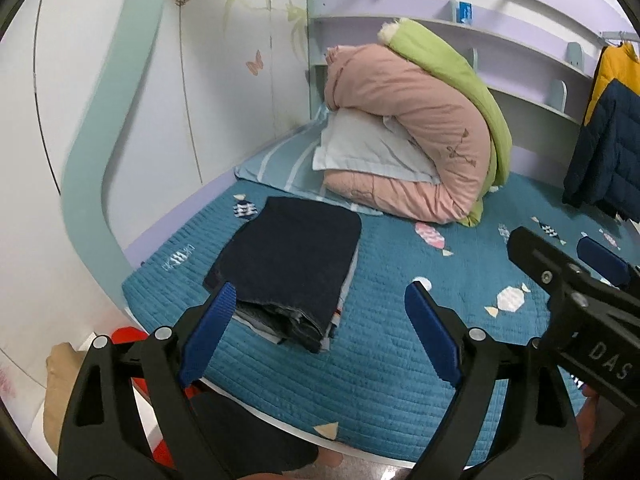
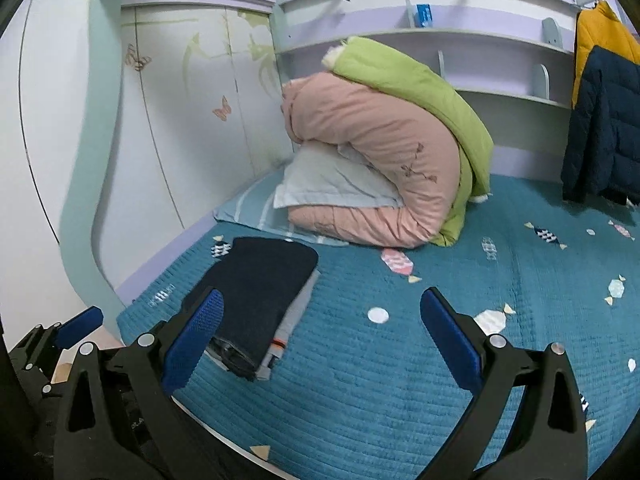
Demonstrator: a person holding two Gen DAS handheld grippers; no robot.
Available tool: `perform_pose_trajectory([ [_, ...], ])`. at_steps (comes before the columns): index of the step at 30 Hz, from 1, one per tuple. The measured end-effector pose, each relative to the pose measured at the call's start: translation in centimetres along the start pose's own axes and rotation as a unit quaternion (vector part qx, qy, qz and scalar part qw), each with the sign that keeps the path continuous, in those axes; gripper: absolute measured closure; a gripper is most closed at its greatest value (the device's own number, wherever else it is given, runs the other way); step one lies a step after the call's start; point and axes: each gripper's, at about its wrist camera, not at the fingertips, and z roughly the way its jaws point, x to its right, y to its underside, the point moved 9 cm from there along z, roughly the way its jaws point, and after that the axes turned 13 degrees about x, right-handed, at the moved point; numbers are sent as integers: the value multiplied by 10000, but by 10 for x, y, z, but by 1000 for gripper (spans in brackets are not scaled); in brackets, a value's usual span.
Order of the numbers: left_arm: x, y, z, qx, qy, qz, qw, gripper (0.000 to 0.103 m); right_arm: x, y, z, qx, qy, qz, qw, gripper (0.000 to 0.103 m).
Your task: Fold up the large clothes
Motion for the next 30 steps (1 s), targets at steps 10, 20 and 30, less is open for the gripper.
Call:
perform_pose_trajectory([
  [10,1,7,7,-2,-93,-51,9999,16,-1,11,4,-45,-13,-55,10000,8],
  [20,-1,11,9,-79,-81,-39,9999,16,-5,11,5,-59,-41,-72,9999,8],
  [30,0,12,9,-74,-69,-15,9999,16,-14,10,2,-42,-150,-145,9998,7],
])
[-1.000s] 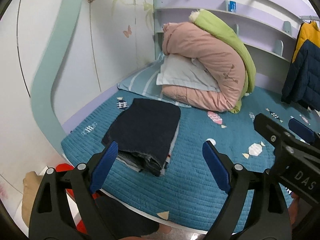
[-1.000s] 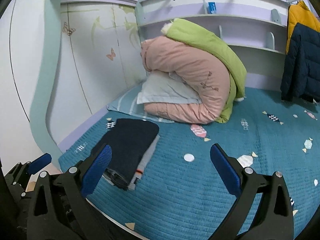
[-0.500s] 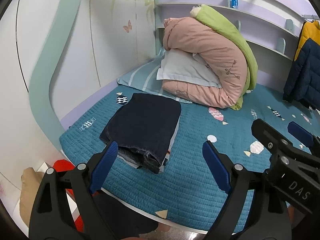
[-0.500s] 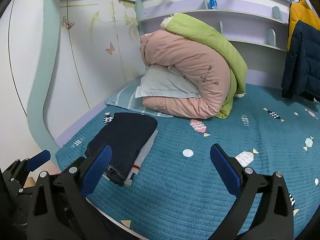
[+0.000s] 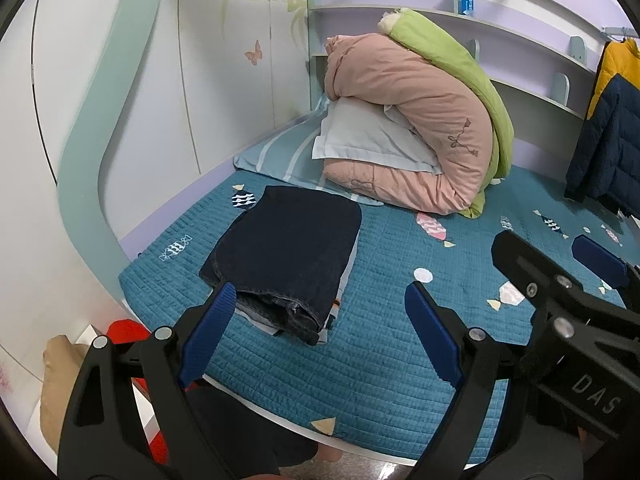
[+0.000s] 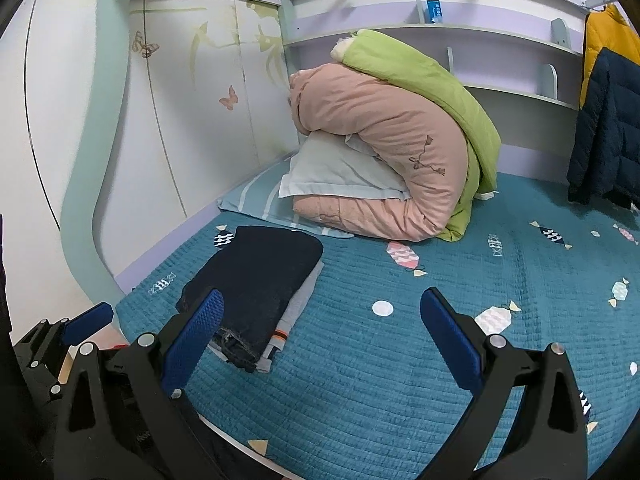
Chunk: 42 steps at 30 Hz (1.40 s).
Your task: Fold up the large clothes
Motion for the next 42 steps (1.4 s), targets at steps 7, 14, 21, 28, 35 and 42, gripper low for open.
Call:
perform_pose_trajectory([
  [7,-1,0,-3,25,-6,-26,10000,16,-5,-1,-1,20,-41,-33,10000,7],
  [14,-3,-1,-8,78,-41,-30,10000,15,-5,-1,-1,8,-39,12,10000,7],
  [21,-3,-3,-10,103,-69,-36,9999,14,-3,-1,-2,-7,-68,72,10000,7],
  [28,-3,-3,-12,113,-73,-36,9999,14,-3,-1,-2,17,-37,67,10000,7],
  [35,-3,-4,-12,112,-60,-43,9999,14,-3,0,-3,15,-61,90,9999,7],
  [42,-3,-4,-13,111,-65,-43,9999,14,-2,-1,-3,13,-56,82,9999,7],
])
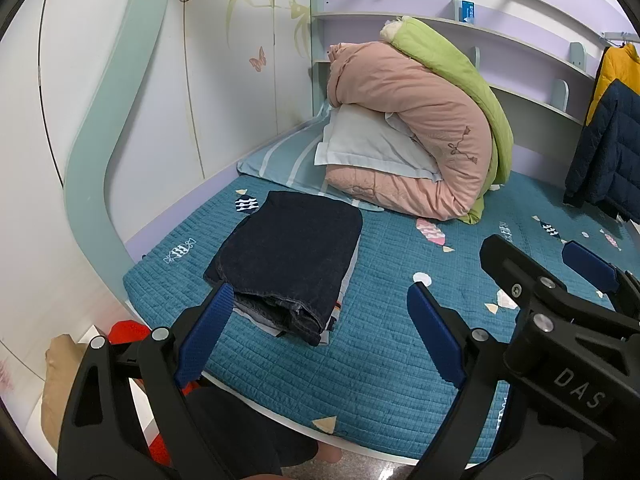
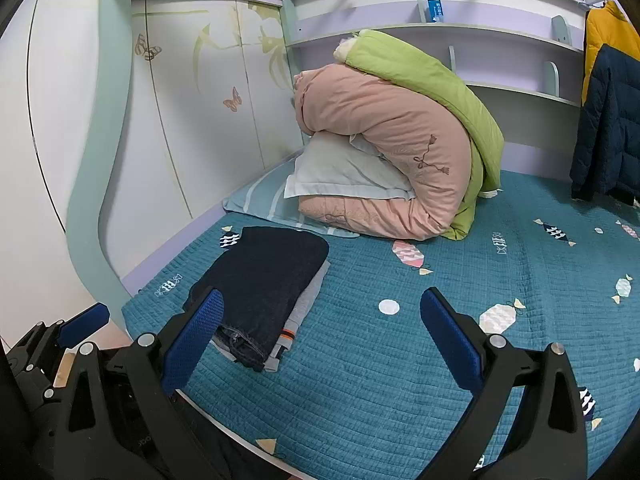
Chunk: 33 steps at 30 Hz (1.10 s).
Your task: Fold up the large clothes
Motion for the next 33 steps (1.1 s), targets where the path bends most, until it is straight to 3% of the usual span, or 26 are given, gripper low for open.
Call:
perform_pose_trajectory([
  [33,6,-4,-5,69,52,91,9999,14,0,0,-3,50,94,4,9999,7],
])
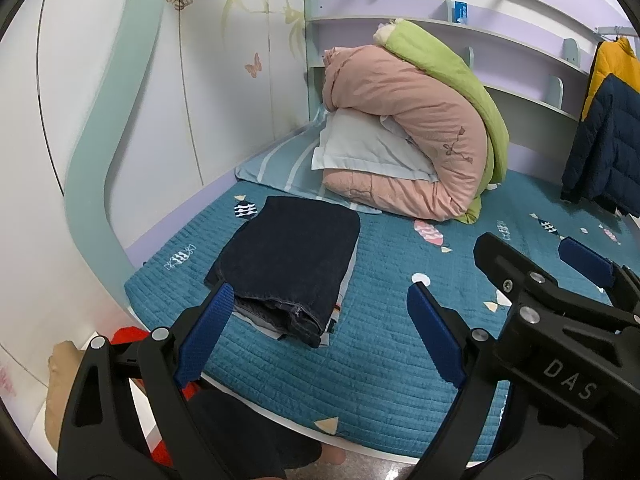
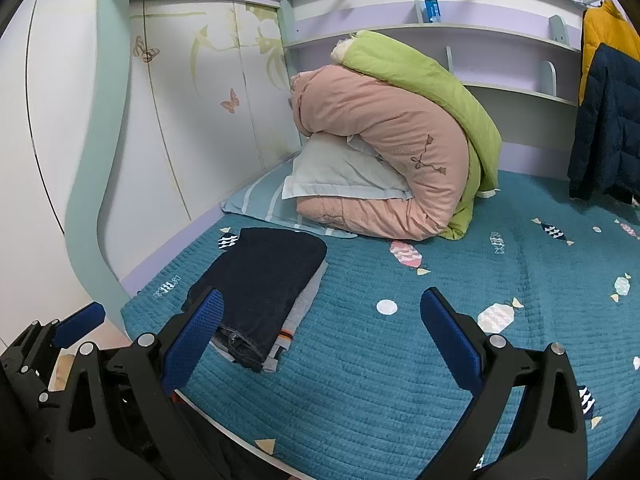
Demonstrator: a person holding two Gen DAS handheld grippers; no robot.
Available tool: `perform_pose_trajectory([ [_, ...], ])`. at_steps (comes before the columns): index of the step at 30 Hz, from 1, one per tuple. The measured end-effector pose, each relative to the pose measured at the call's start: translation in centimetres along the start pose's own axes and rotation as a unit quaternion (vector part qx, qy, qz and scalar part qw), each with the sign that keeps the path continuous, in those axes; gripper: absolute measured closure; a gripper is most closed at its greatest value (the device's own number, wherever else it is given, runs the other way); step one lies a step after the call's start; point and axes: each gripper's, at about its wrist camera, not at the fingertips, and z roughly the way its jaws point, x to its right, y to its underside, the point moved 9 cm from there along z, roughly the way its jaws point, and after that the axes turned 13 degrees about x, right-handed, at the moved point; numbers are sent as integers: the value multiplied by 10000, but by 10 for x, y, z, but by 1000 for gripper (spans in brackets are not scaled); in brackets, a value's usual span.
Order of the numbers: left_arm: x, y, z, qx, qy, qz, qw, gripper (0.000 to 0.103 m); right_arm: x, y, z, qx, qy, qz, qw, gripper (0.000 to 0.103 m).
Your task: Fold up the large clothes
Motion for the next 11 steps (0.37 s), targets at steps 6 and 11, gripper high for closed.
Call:
perform_pose_trajectory([
  [6,0,3,1,-84,33,12,10000,14,1,2,-1,-40,0,43,10000,7],
  [11,0,6,3,-164,70,-10,9998,14,2,3,1,-77,12,56,10000,7],
])
